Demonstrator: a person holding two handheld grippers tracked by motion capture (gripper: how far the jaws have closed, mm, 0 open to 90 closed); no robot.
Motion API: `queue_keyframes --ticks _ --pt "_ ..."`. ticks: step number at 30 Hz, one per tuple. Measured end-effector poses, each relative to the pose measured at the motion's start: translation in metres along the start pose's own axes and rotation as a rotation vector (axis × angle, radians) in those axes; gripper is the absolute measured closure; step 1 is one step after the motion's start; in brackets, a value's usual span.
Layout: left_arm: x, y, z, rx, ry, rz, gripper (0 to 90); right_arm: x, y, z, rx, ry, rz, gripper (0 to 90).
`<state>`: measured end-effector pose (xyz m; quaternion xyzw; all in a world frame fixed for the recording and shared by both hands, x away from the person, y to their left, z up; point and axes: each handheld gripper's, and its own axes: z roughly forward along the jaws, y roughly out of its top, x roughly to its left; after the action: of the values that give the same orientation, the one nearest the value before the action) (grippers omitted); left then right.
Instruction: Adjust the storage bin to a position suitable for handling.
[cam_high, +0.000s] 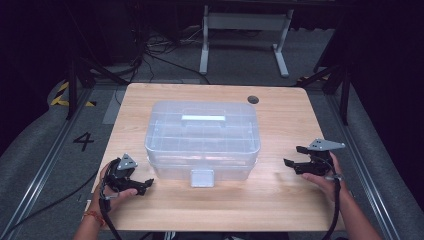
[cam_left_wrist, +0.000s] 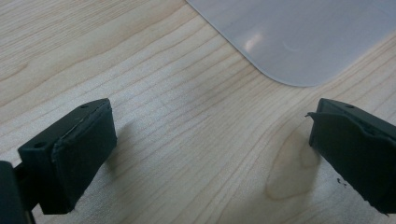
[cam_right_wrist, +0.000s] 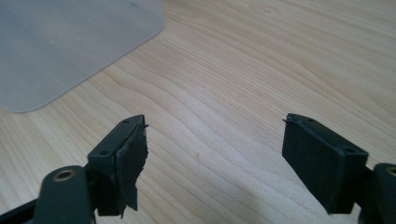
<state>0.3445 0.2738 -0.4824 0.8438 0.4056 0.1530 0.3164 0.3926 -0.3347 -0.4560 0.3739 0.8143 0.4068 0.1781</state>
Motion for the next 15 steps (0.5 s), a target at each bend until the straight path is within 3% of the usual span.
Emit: queue_keyframes --ticks 15 --pt "0.000 -0.001 -0.001 0.001 0.008 -0.004 2.2 0.025 0.019 -0.019 -0.068 0.004 -0.068 28.8"
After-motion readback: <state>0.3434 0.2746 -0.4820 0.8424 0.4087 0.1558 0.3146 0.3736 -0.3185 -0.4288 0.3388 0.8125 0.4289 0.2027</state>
